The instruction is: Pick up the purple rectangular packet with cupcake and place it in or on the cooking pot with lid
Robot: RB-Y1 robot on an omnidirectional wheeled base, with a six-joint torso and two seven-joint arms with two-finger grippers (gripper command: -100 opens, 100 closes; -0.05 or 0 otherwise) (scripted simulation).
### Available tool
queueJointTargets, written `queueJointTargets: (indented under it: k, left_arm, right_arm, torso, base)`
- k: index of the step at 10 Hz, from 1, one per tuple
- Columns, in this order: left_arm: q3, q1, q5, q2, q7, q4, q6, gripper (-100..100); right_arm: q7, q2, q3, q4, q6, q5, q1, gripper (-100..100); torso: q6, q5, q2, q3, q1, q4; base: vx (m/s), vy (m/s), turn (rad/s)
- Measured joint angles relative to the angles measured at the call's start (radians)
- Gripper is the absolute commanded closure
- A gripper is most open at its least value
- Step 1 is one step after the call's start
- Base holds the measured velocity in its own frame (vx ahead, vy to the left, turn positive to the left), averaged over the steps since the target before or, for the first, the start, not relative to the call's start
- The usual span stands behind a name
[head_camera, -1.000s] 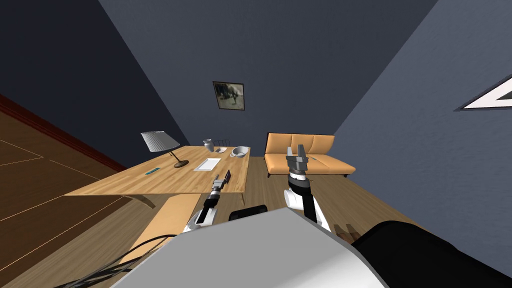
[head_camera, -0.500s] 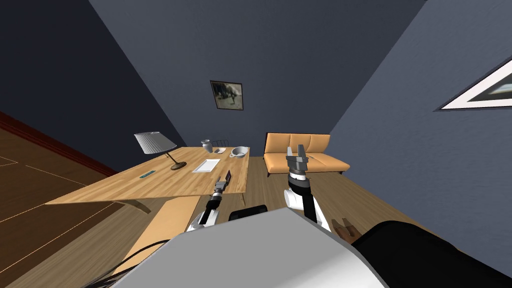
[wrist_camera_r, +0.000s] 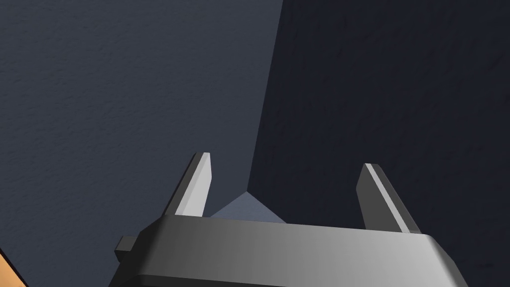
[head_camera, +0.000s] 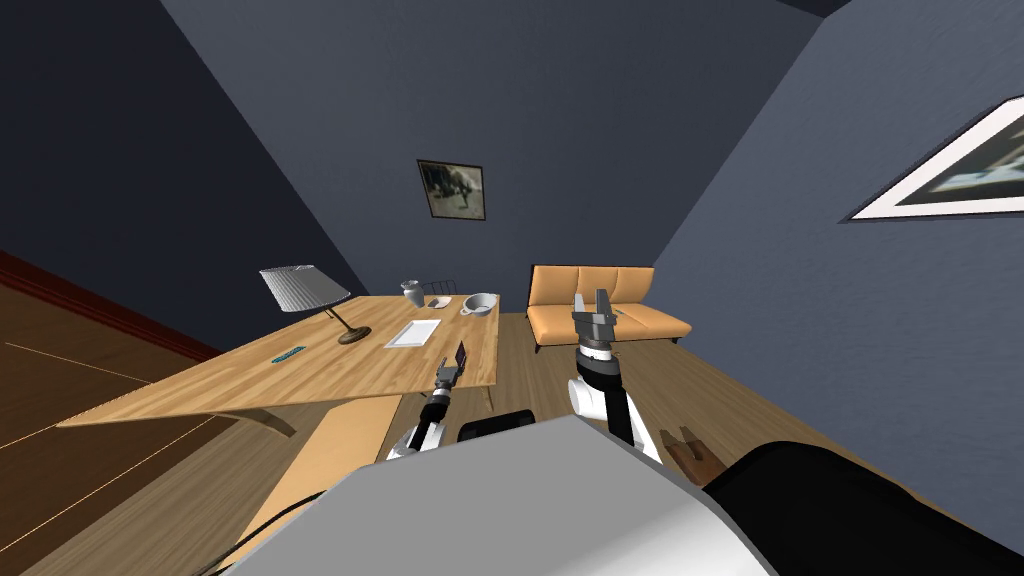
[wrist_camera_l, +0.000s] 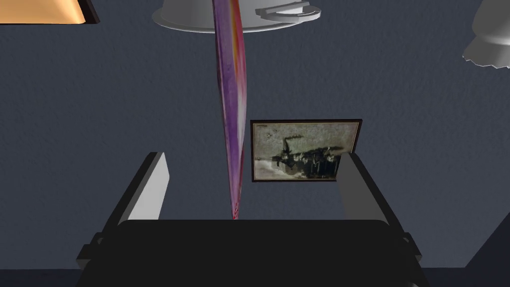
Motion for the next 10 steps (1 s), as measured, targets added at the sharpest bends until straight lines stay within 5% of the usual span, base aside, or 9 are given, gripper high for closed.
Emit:
queueJointTargets:
  k: [2,3,4,5,9,10]
  left_arm:
    - [0.002,0.0,0.0,-0.036,-0.025,0.017,-0.001,-100]
    - [0.002,0.0,0.0,-0.038,-0.028,0.018,-0.001,0]
    - [0.002,0.0,0.0,-0.038,-0.027,0.018,-0.001,-100]
    - [0.002,0.0,0.0,-0.038,-0.027,0.018,-0.001,100]
    - [0.002,0.0,0.0,-0.038,-0.027,0.018,-0.001,100]
    - [0.002,0.0,0.0,-0.038,-0.027,0.018,-0.001,0]
  right_arm:
    - [0.0,0.0,0.0,0.0,0.0,0.0,0.0,0]
    - [0.0,0.0,0.0,0.0,0.0,0.0,0.0,0]
    - [0.0,0.0,0.0,0.0,0.0,0.0,0.0,0]
    - [0.0,0.0,0.0,0.0,0.0,0.0,0.0,0]
    - [0.0,0.0,0.0,0.0,0.0,0.0,0.0,0]
    - [0.0,0.0,0.0,0.0,0.0,0.0,0.0,0]
  torso:
    - [0.0,0.0,0.0,0.0,-0.002,0.0]
    - [0.0,-0.001,0.0,0.0,-0.004,0.0]
    - [0.0,-0.001,0.0,0.0,-0.005,0.0]
    - [0.0,-0.001,0.001,0.0,-0.005,0.0]
    - [0.0,-0.002,0.0,0.0,-0.005,0.0]
    - [0.0,-0.002,0.0,0.0,-0.006,0.0]
  base:
    - [0.012,0.044,-0.013]
    - [0.001,0.005,0.0]
    - [0.0,0.0,0.0]
    - [0.0,0.0,0.0]
    - [0.0,0.0,0.0]
    - [0.0,0.0,0.0]
